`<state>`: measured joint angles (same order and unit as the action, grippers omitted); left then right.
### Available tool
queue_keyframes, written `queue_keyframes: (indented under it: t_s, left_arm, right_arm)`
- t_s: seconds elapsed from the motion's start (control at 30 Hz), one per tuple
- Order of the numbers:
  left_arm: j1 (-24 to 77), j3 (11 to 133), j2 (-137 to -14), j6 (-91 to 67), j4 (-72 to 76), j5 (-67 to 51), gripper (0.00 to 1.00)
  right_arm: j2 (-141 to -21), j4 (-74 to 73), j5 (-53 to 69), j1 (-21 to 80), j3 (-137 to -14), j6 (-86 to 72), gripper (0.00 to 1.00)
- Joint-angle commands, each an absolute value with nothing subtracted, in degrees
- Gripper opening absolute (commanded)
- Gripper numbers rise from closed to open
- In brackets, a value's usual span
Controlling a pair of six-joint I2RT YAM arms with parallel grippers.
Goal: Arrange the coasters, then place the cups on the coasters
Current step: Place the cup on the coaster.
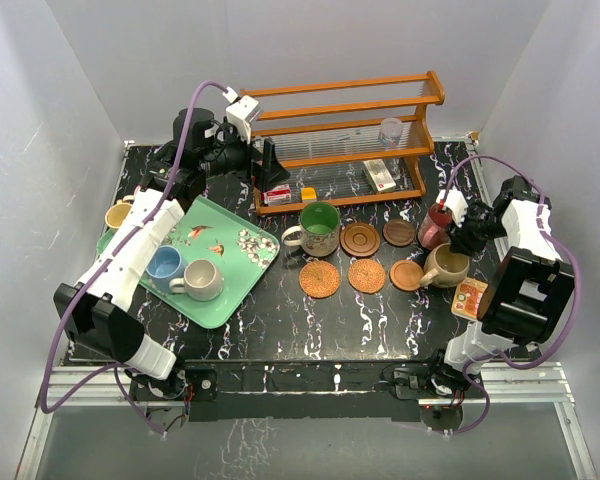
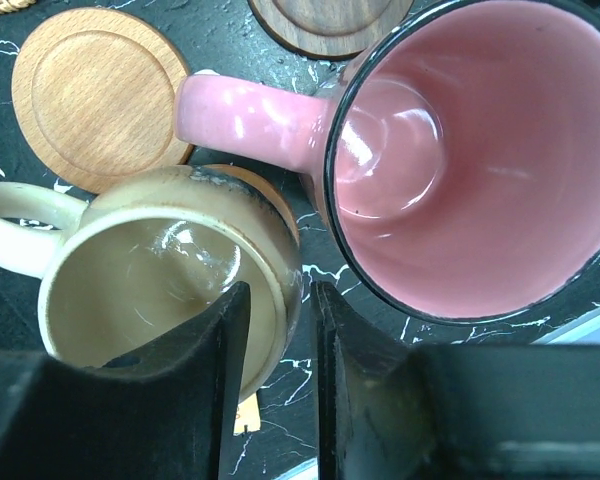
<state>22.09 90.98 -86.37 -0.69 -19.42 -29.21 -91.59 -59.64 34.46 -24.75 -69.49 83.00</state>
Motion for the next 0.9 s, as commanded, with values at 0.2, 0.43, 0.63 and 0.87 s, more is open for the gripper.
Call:
queue_keyframes:
  t_s: [0.2, 0.43, 0.63, 0.87]
  left_arm:
    - [21.11, 90.19, -82.48, -1.23, -18.22, -30.68, 0.99]
    - [20.92, 89.83, -82.06, -1.25, -18.28, -30.49, 0.99]
    - [20.75, 89.65, -81.93, -1.29, -18.15, -30.50, 0.99]
    - [20.55, 89.35, -81.75, -1.64, -17.86, -30.67, 0.99]
  right_arm:
    - [-87.65, -60.73, 35.16, -24.61, -73.69, 78.93, 0.39]
    - [-83.93, -62.23, 37.37, -24.61, -75.19, 72.26, 0.47]
    - [-78.55, -59.04, 37.69, -22.44, -71.37, 64.56, 0.48]
    - [-74.69, -51.05, 32.34, -15.69, -65.47, 53.13, 0.48]
